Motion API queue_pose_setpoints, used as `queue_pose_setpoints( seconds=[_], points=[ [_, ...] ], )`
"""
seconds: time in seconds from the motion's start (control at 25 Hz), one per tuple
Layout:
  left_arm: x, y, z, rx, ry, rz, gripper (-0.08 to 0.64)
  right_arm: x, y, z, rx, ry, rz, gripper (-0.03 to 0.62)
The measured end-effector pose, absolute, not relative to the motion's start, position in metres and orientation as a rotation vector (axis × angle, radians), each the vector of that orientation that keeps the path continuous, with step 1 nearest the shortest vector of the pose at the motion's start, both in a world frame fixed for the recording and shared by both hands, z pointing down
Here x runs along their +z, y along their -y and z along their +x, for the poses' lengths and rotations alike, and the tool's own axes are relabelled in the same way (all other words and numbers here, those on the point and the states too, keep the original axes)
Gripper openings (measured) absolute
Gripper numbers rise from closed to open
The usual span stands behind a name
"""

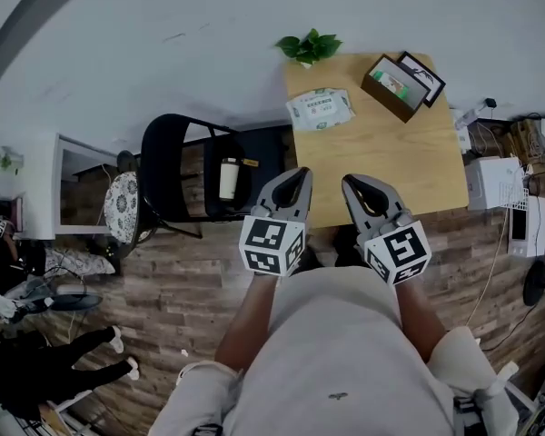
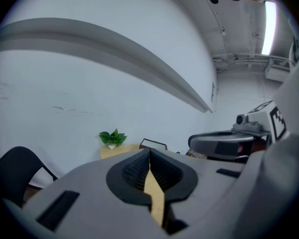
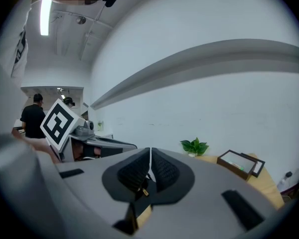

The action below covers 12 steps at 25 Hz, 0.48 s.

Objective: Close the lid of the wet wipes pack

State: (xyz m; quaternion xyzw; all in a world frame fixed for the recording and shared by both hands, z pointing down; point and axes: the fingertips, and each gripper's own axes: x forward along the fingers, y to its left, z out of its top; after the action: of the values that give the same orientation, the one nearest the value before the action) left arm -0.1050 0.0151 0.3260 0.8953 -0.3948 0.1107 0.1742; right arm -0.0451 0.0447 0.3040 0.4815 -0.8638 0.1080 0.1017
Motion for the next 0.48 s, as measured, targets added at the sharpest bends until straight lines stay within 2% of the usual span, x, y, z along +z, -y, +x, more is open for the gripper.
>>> queue_pose_setpoints(
  seconds=[0.48],
  points=[
    [0.301, -0.033, -0.128, 0.235, 1.154, 2.563, 0.009, 0.295, -0.054, -0.063, 0.316, 2.569, 1.406, 0.0]
  ],
)
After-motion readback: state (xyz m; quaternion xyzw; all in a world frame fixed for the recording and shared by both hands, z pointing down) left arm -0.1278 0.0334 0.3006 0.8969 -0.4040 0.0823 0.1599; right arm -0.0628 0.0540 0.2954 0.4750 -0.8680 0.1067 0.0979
